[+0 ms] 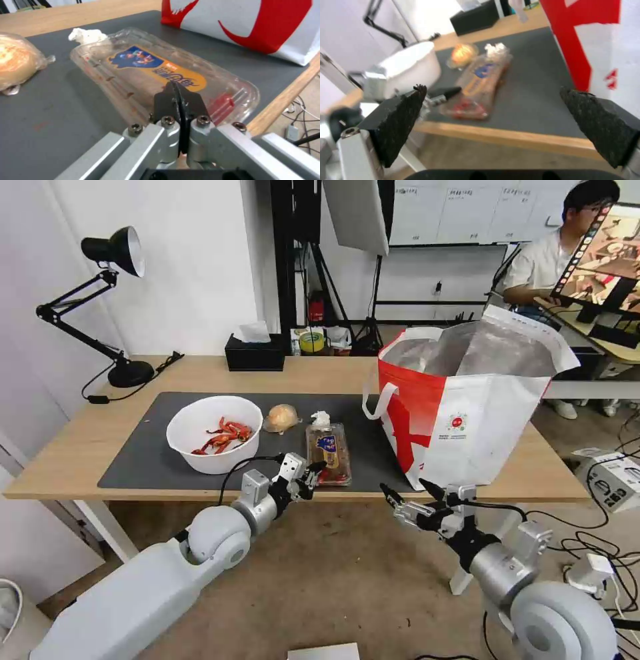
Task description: Pick up the trash from the table and place it into the takeout bag.
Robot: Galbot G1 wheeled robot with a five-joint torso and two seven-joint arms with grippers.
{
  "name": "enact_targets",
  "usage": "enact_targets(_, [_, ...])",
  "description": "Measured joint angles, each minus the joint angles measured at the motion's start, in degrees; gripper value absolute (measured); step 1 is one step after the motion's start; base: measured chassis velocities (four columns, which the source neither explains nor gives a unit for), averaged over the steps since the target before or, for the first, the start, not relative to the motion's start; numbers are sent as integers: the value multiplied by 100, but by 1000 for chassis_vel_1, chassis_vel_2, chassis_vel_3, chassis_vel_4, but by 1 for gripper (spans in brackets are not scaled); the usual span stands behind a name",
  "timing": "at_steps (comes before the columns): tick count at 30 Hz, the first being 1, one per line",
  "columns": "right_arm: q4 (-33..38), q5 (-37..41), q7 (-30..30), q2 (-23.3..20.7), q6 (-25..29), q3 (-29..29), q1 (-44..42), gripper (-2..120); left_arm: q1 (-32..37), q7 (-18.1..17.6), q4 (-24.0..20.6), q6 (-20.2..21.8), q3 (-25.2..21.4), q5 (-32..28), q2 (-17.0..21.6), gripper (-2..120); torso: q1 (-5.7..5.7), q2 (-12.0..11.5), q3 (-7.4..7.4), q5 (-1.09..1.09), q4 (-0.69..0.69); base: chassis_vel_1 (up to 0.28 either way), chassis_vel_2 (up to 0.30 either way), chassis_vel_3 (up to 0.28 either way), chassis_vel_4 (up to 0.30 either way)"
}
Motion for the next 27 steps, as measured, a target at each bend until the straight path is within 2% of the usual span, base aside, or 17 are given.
enact_targets(6, [-107, 838, 316, -23, 101, -136, 352, 100, 48, -51, 57, -17, -82, -85, 15, 0, 0, 0, 0, 0, 0, 0, 0, 0, 0])
enact_targets(18, [-592, 1840, 789, 128, 135, -588, 1114, 100, 67, -71, -96, -40, -98, -195, 80, 0, 0, 0, 0, 0, 0, 0, 0, 0, 0])
enact_targets(27, [-1027, 2201, 1012, 207, 135, -973, 1642, 100, 83, -75, -251, -54, -99, -272, 188, 0, 0, 0, 0, -1, 0, 0, 0, 0, 0])
